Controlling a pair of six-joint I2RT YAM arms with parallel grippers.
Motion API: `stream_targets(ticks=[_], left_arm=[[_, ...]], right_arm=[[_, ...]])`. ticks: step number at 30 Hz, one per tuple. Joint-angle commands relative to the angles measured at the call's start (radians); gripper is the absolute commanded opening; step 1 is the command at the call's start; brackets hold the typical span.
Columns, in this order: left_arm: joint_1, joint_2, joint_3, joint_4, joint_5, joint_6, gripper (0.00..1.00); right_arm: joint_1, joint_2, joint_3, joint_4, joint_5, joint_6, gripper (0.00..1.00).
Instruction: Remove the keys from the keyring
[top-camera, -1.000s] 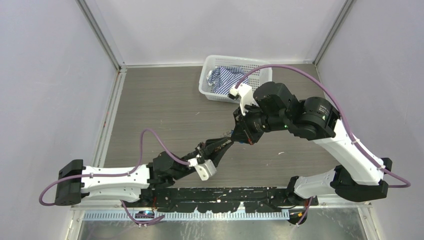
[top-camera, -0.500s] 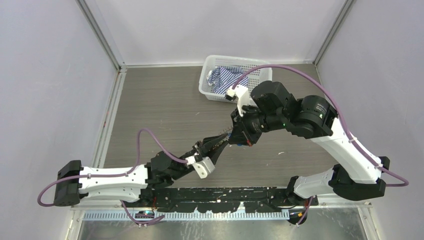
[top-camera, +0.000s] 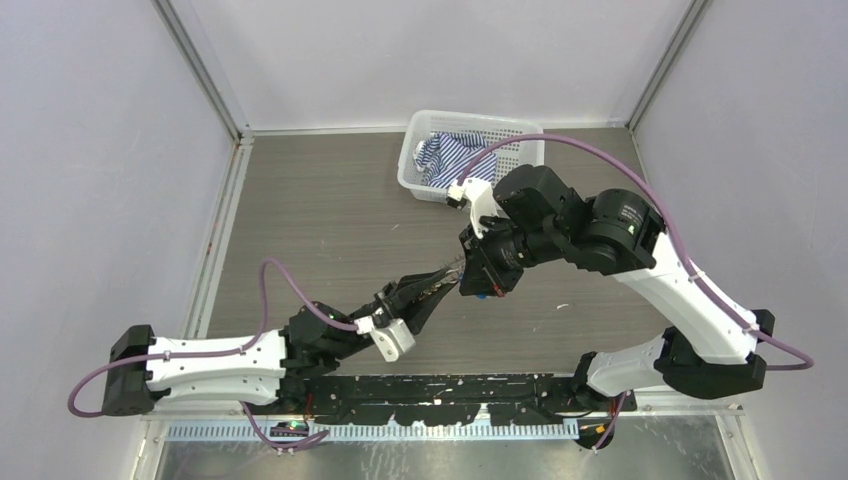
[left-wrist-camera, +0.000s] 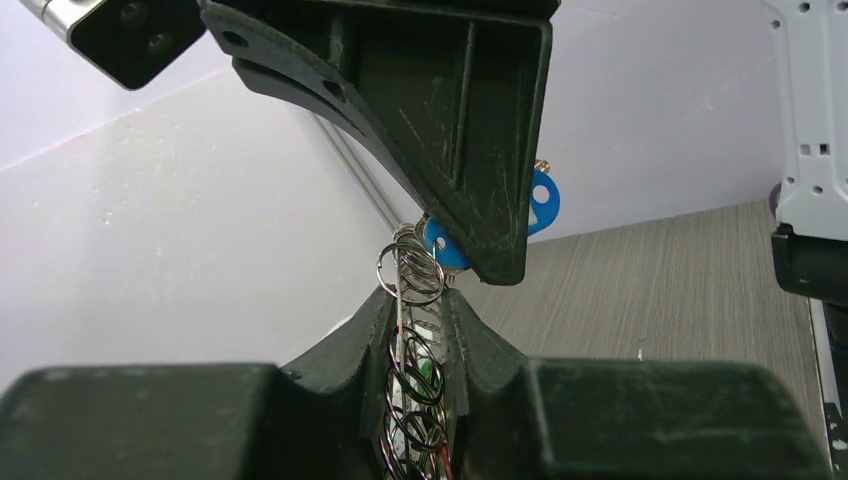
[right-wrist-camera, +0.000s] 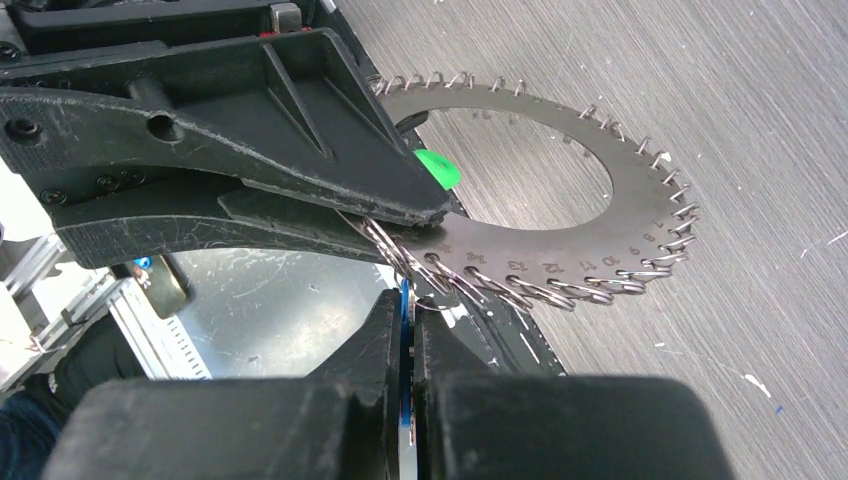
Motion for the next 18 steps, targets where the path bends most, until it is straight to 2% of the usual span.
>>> stream_targets(ticks=[1,18], left_arm=[[-0.004,-0.017,0.045,0.012,0.074,0.009,0.0],[-0.005,0.004,0.053,-0.077,0.041,0.102,0.01]], right_arm=[[0.0,0.014,0.045,0.008,-0.004,-0.005,0.01],[-0.001,0.06,0.14,-0.111,-0.053,-0.04,0.01]])
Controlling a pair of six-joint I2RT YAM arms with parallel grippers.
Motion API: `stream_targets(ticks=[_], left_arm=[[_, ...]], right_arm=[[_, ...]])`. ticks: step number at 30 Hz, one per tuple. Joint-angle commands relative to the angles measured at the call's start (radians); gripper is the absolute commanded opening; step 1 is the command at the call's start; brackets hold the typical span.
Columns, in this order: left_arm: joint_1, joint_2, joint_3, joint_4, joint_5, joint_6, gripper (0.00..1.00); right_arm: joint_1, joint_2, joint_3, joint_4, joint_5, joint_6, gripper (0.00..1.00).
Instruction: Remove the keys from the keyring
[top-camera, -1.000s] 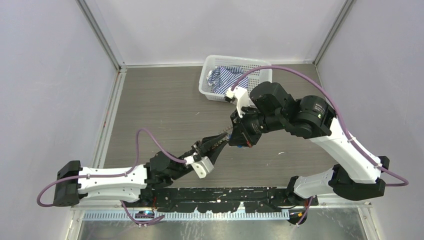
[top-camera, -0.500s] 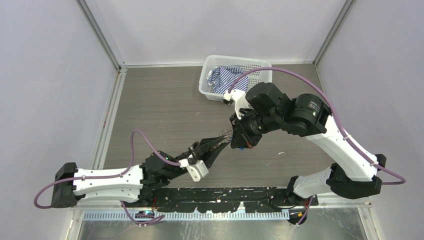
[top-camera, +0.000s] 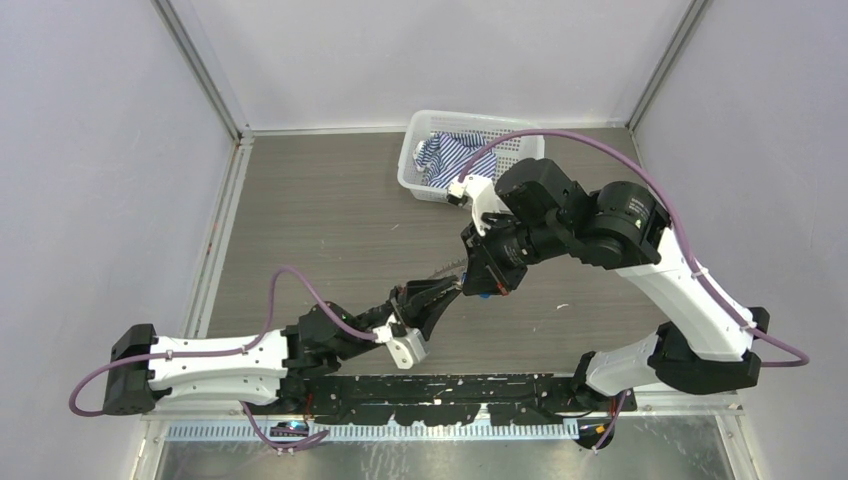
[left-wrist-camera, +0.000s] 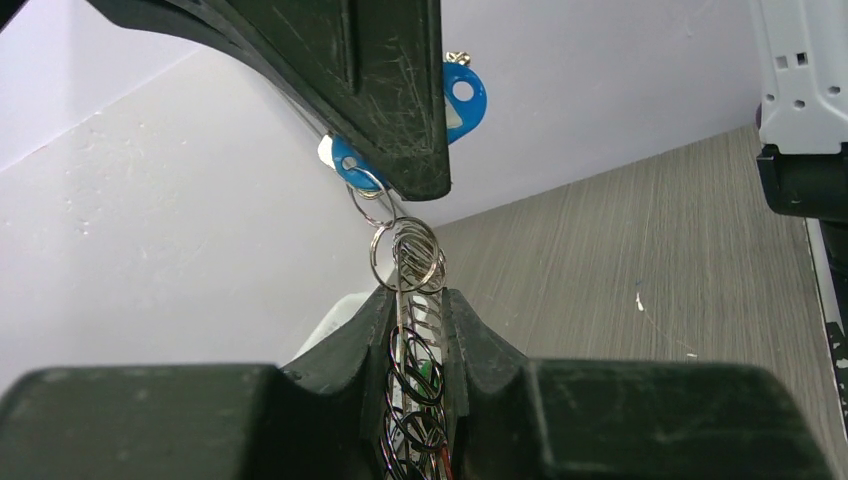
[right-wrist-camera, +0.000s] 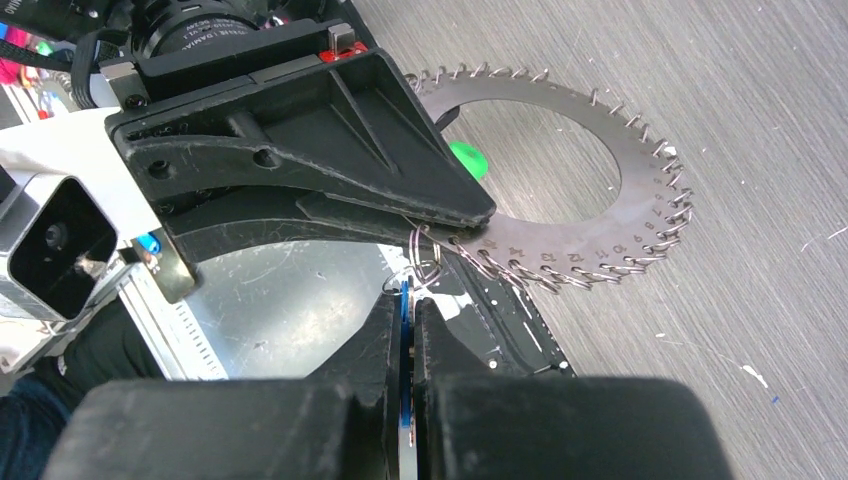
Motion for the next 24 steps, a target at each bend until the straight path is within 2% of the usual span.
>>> stream_targets(ticks=[1,24], left_arm=[[-0.004,-0.006,0.052,0.025,0.013,0.035,0.01],[-0.018,-0.036,0.052,0.008,0.049,0.055,0.01]], right_arm=[[-0.001,0.028,0.048,-0.041,-0.043,-0.036,0.01],[-0.001,0.089,0.046,-0.049,-0.023,-0.022,0.01]])
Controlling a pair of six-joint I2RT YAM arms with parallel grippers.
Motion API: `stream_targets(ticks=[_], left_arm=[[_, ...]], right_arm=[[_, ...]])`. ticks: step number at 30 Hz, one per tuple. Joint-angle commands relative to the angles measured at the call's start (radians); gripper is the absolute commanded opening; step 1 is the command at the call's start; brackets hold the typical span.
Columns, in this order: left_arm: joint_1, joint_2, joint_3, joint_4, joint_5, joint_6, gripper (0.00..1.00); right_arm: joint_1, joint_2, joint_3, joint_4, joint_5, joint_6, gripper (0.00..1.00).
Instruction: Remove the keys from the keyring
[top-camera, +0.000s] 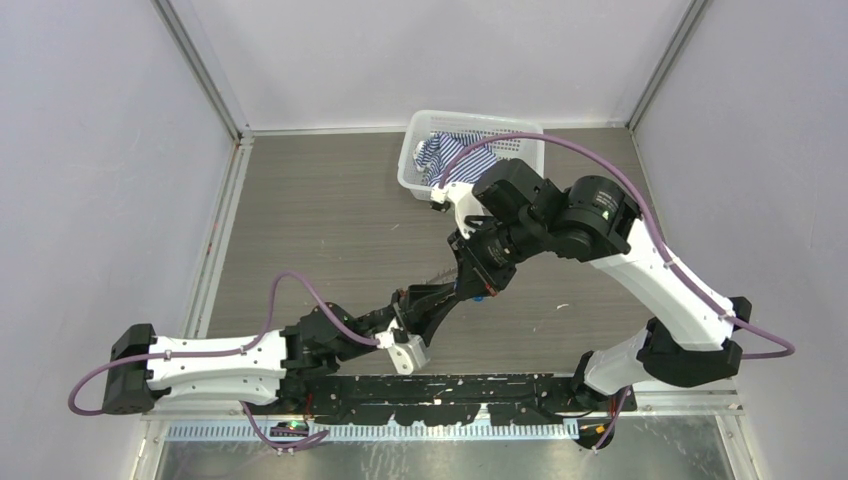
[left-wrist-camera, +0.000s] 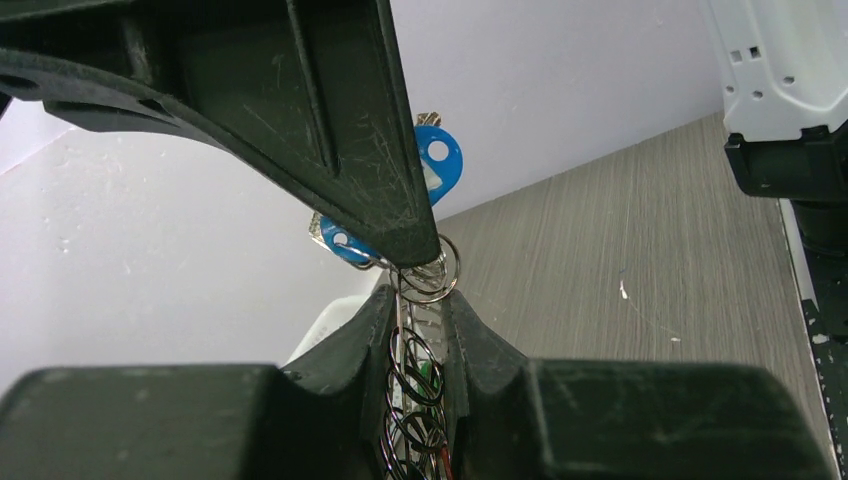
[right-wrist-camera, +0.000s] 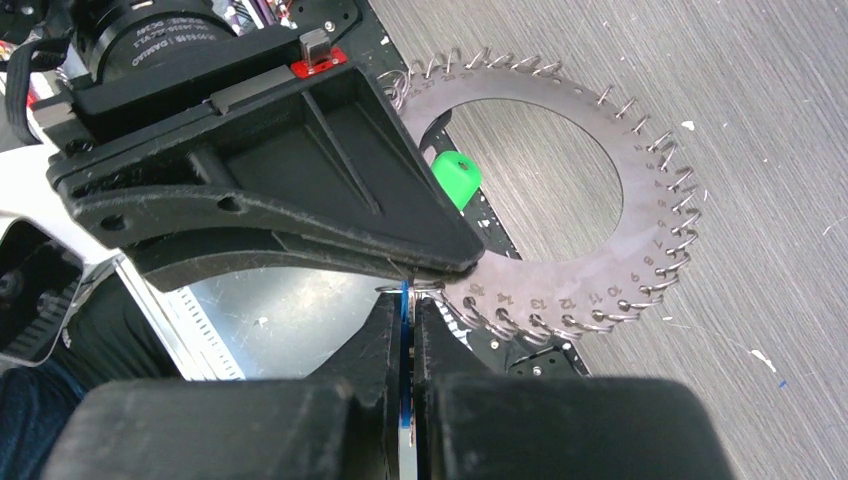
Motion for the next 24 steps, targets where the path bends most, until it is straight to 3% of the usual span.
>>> stream_targets(ticks=[1,17,24], left_arm=[[-0.012,-0.027,0.052,0.055,0.012,0.04,0.01],[-0.017,-0.005,0.04,0.073,-0.036,0.041,0.01],[-0.019,0.024,0.035,0.141,-0.114,-0.036,0.01]], right_arm=[[-0.001,0.025,0.037,-0.007,0.012,-0.001,0.01],[-0.001,-0.013,0.085,0.046,0.077,0.01,0.01],[-0.001,-0.07,0.051,0.12,0.089,0.029,0.01]])
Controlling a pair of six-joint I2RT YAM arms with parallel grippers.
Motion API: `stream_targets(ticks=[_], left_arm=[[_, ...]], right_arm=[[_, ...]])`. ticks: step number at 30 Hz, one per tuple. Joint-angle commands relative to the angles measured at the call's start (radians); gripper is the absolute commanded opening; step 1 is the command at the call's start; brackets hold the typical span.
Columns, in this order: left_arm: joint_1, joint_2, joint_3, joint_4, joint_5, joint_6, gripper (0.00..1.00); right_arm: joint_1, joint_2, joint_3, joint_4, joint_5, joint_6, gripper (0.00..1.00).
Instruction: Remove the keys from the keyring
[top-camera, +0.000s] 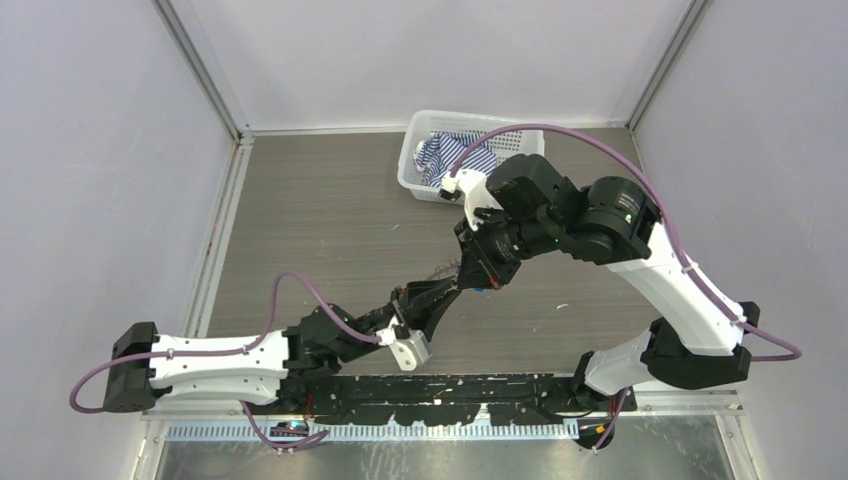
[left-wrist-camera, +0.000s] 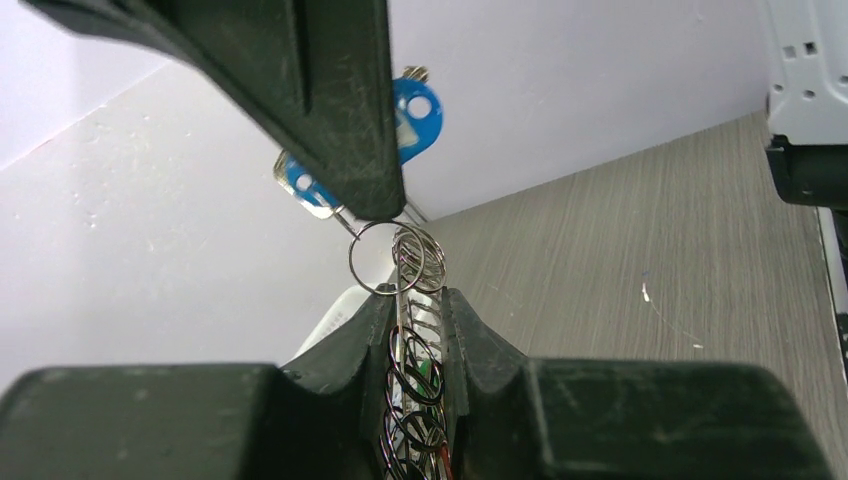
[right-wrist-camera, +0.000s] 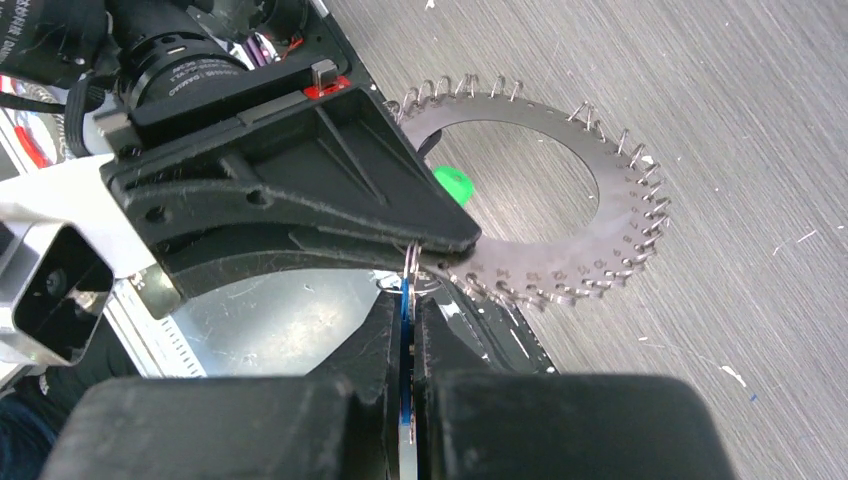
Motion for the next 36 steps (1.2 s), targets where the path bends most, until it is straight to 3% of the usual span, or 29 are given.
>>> stream_targets(ticks=[1,8,13,17,28,36], left_arm=[[-0.005,0.02,0.033,0.137,-0.074,-0.068,0.01],[-0.004,0.05,0.015,0.255,-0.126,-0.205,0.02],[-0.004,0.063,0.001,0.3,-0.133,-0.304,0.3],[-0.004,0.074,-0.01,0.344,-0.15,-0.384,0.44],[-0.004,0.126,-0.002,0.439,-0.253,-0.611,0.48],[-0.003,0.143,0.004,0.459,-0.26,-0.618,0.49]], right_arm=[[-0.002,-0.073,-0.007,0.109,0.022,0.019,0.01],[-0.001,-0.08,-0.016,0.124,0.018,0.025,0.01],[-0.001,-0.072,-0.01,0.123,0.045,0.028,0.01],[-0.001,-0.066,-0.015,0.12,0.057,0.032,0.01],[0.0,-0.047,-0.009,0.116,0.069,0.04,0.01],[-0.001,-0.049,-0.019,0.124,0.063,0.031,0.01]])
